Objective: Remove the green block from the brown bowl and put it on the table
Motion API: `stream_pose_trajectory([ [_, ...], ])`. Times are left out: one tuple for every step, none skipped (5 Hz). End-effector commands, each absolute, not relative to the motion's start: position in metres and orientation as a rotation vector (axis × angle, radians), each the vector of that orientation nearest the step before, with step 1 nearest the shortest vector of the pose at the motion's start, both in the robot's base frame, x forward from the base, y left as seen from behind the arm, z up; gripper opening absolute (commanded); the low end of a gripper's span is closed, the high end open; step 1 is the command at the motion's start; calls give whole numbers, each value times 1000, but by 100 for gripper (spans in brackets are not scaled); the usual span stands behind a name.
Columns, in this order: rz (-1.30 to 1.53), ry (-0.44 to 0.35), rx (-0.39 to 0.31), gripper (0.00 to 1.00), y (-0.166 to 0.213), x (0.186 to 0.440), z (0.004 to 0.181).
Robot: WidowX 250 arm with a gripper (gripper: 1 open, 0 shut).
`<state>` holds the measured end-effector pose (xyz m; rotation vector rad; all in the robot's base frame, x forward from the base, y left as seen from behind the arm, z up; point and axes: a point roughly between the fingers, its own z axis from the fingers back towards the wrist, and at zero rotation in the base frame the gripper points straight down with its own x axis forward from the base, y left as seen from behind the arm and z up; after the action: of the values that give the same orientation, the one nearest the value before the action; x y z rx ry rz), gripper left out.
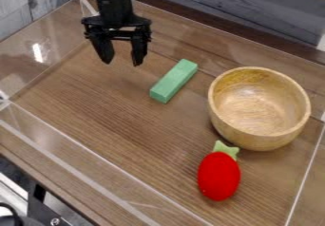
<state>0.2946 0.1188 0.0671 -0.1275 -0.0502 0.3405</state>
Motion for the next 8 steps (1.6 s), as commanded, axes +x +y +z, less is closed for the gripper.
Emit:
stream_pose_trajectory([
  [253, -128, -119, 100, 127, 300, 100],
  [170, -128, -134, 100, 130, 301, 109],
  [215, -143, -142, 100, 134, 302, 126],
  [264, -155, -149, 100, 136, 302, 140],
  [264, -155, -153, 100, 136, 303, 139],
  [263, -147, -155, 100, 135, 305, 132],
  [366, -147, -148, 100, 135, 312, 128],
  [466, -148, -137, 100, 136, 319, 123],
])
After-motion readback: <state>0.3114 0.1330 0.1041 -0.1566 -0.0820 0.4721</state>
